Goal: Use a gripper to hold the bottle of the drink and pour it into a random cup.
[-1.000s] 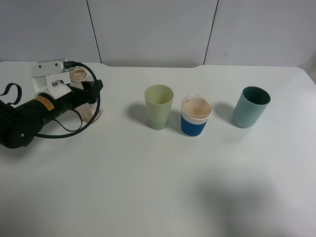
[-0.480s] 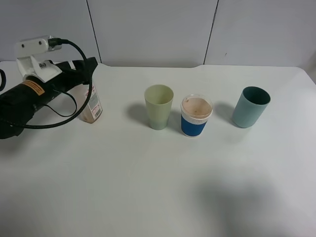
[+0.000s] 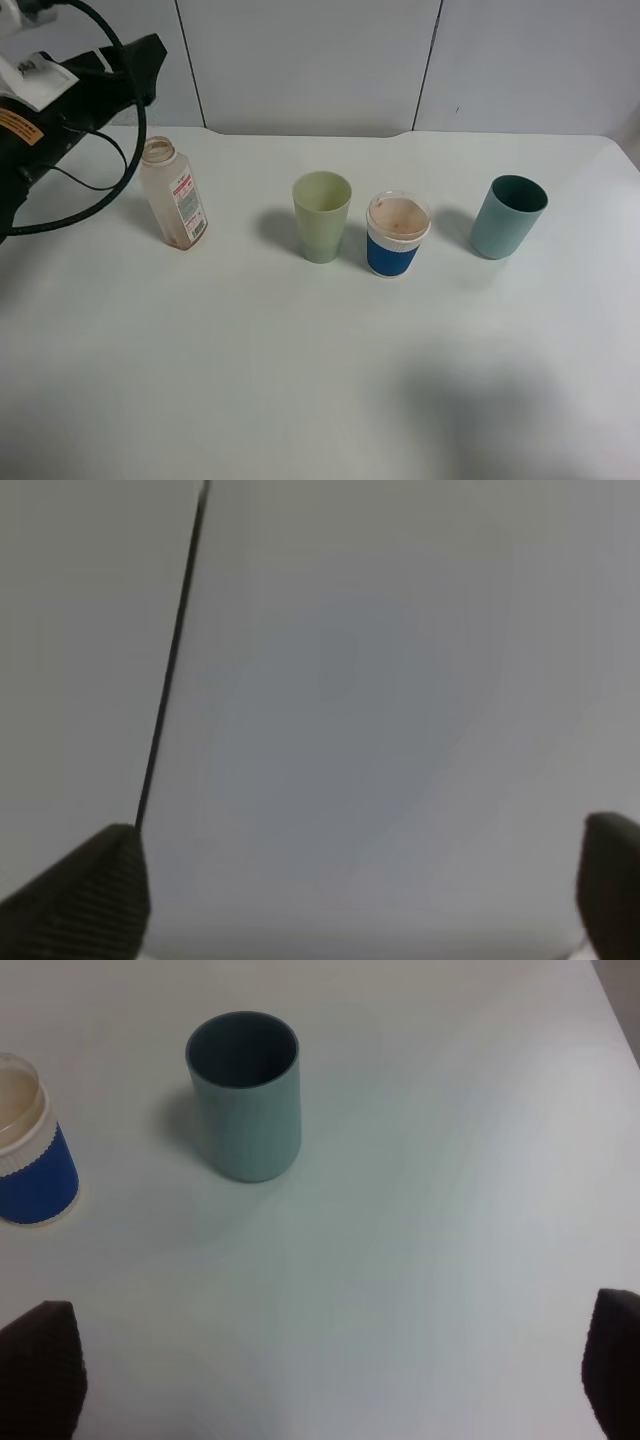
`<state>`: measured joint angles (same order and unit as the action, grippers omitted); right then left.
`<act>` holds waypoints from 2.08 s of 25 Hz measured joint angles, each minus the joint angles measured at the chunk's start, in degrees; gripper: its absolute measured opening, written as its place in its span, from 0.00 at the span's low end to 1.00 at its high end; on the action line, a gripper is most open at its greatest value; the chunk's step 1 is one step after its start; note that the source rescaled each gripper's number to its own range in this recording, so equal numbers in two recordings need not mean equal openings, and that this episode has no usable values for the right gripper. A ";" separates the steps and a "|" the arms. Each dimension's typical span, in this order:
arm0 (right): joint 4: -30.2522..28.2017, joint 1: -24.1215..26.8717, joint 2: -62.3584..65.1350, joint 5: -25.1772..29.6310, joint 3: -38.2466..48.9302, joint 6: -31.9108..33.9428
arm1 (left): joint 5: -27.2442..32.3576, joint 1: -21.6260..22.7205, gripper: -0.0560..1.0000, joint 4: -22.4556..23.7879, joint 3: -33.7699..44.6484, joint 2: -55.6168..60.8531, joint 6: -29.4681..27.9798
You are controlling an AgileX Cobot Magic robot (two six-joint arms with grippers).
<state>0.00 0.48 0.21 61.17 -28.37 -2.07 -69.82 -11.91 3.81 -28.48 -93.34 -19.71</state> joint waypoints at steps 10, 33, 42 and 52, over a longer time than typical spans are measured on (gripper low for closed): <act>0.00 0.00 0.00 0.00 0.00 0.00 | 1.64 0.00 0.99 -1.55 0.11 10.45 -0.12; 0.00 0.00 0.00 0.00 0.00 0.00 | 41.86 6.29 0.94 4.55 0.06 49.01 0.47; 0.00 0.00 0.00 -0.05 0.00 0.00 | 52.04 6.29 0.94 5.96 0.06 57.84 -1.30; 0.00 0.00 0.00 -0.05 0.00 0.00 | 66.05 6.29 0.94 -3.21 0.06 70.18 14.38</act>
<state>0.00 0.48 0.21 61.12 -28.37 -2.07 -3.76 -5.62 0.60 -28.42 -23.17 -5.32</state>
